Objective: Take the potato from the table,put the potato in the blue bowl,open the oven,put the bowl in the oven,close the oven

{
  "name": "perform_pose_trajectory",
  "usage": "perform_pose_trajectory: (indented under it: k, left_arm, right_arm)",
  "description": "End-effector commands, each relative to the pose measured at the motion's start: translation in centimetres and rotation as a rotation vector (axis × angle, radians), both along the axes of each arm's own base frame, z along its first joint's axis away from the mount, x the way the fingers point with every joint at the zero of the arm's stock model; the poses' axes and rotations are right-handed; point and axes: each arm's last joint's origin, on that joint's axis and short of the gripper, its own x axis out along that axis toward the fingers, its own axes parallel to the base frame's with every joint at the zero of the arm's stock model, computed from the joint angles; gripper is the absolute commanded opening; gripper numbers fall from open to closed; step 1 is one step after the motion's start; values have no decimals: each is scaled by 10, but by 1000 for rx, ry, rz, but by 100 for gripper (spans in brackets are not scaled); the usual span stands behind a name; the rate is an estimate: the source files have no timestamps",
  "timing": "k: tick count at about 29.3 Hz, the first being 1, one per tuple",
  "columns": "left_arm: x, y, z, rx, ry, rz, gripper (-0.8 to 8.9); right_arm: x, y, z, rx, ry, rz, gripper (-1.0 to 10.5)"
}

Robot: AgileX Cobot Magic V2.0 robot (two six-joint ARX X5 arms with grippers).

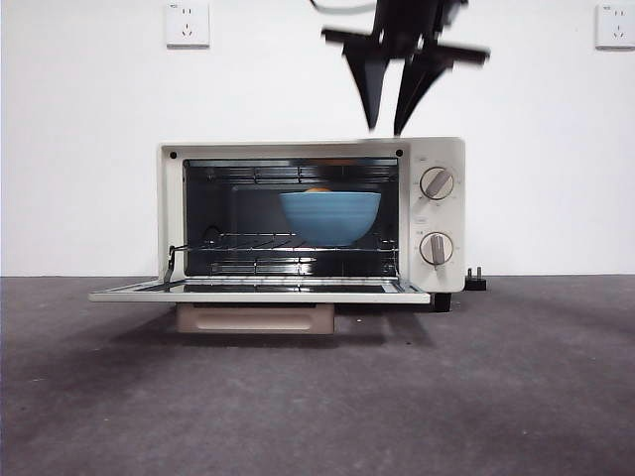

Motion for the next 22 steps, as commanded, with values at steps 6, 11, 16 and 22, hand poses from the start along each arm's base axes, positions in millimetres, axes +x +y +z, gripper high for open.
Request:
perform_pose_trajectory:
  k: [6, 11, 16, 22]
  left_arm:
    - [5, 1, 1, -32, -19, 50, -5]
    - [11, 6, 3, -48, -47, 102, -6]
    - [18, 11, 4, -62, -62, 171, -6]
    - [35, 16, 4, -95, -91, 249, -7]
  right_arm:
    - [-45, 7, 63, -333, -279, 498, 27]
    - [-80, 4, 94, -494, -400, 695, 27]
    - [-109, -11, 117, -528, -463, 721, 27]
    - [-149, -43, 107, -585, -372, 768, 27]
